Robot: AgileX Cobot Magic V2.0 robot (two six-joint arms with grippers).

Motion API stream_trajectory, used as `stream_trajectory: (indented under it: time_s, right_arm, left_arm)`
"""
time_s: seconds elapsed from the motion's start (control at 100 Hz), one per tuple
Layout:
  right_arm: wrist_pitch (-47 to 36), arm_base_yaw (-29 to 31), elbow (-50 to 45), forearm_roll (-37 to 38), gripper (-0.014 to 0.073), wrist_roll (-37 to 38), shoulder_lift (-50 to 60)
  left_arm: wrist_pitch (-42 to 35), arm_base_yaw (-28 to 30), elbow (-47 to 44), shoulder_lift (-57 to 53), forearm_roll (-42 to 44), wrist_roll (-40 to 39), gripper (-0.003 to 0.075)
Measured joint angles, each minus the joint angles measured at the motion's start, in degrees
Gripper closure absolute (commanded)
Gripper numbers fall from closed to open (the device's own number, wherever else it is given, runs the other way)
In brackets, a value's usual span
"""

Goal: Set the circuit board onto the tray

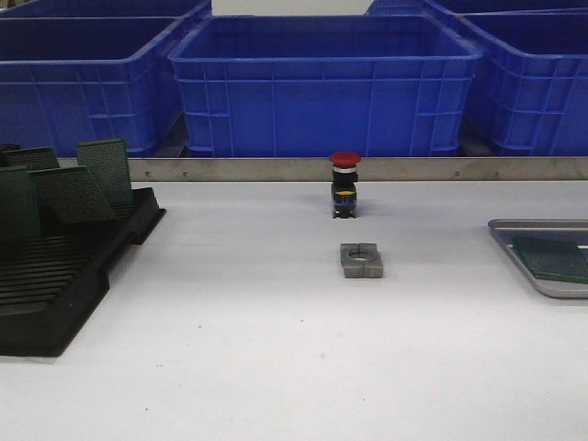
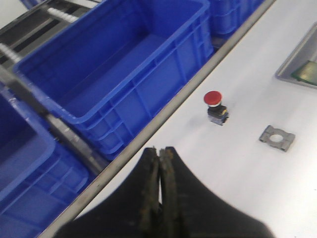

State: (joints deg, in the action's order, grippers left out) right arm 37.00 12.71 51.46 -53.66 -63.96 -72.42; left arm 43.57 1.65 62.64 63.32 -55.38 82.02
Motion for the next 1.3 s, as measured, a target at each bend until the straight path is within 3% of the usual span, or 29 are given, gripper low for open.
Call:
stream_trajectory:
  time_s: [0.26, 0.4, 0.61, 0.97, 1.129, 1.299]
  right_arm:
    - [-12.59, -7.6, -10.65, -0.28, 0.0706, -0.3, 14.7]
    - [-20.9, -11.68, -17.76, -3.62, 0.0706, -0.51, 24.17]
    - [-28.08, -13.1, -27.84, -6.86, 0.0706, -0.51, 39.79]
    - [-27.22, -13.23, -40.0, -7.19, 0.0706, -0.61, 67.43]
    - [-24.88, -13.23, -42.3, -7.19, 0.0706, -0.61, 72.6]
    - [-23.87, -13.23, -42.42, -7.19, 0.0706, -0.61, 73.07]
  left_arm:
    - [-20.23, 1.25, -15.92, -13.15, -9.74, -2.46, 0.0741]
    - [-25.33, 1.25, -23.83, -20.05, -13.76, -1.56, 0.0741]
    - [-28.15, 1.25, -33.48, -32.05, -18.92, -0.97, 0.0741]
    - [-28.39, 1.25, -45.43, -55.29, -23.74, -0.73, 0.0741]
    - [-28.39, 1.25, -48.69, -62.77, -24.21, -0.73, 0.0741]
    - [-28.39, 1.25, -49.15, -63.65, -24.35, -0.73, 0.0741]
